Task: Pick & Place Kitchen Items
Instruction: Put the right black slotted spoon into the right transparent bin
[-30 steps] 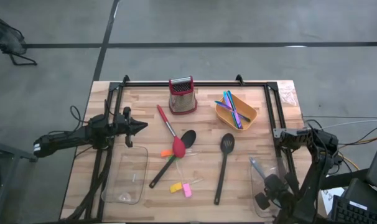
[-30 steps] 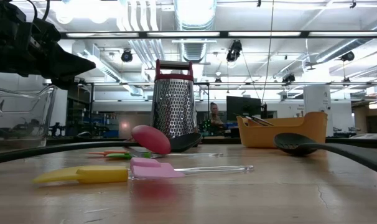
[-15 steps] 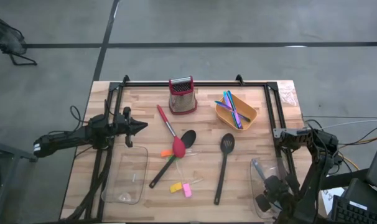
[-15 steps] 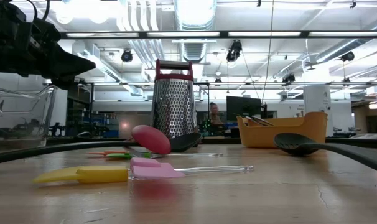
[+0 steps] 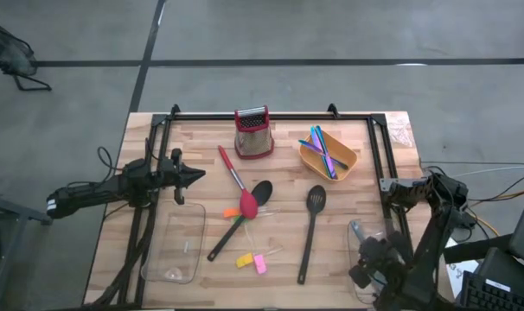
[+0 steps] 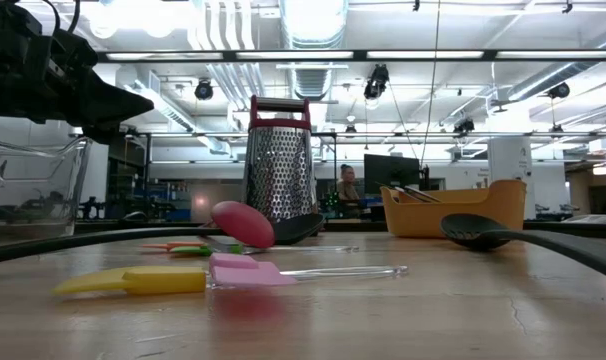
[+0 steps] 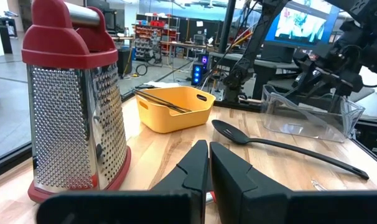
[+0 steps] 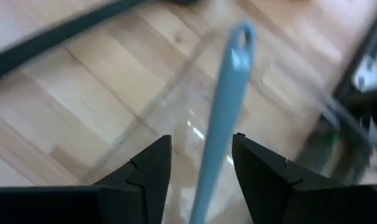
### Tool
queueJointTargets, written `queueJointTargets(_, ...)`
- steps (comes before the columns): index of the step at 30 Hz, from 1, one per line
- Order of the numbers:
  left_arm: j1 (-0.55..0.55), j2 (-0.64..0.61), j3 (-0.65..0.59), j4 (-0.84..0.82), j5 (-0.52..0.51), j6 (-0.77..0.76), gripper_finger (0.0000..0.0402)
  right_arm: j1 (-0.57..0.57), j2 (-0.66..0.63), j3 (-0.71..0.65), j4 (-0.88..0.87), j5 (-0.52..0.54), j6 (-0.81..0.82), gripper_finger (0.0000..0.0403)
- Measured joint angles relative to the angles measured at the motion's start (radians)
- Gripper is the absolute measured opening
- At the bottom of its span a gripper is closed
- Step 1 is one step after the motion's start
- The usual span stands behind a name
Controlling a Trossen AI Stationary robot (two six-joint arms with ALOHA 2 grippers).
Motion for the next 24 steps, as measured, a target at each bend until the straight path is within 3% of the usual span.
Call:
queueJointTargets(5,0.0,0.0,0.0,0.0,0.0,0.0,0.0023,-0.075,0.0,0.022,0.002,0.069,-0.197,0.016)
queueJointTargets(12,0.0,0.0,0.0,0.0,0.0,0.0,0.0023,-0.19,0.0,0.068,0.007,0.253,-0.445,0.014)
queueJointTargets(24,0.0,0.0,0.0,0.001,0.0,0.0,0.0023,-0.378,0.0,0.087,0.143,0.29,-0.856,0.012)
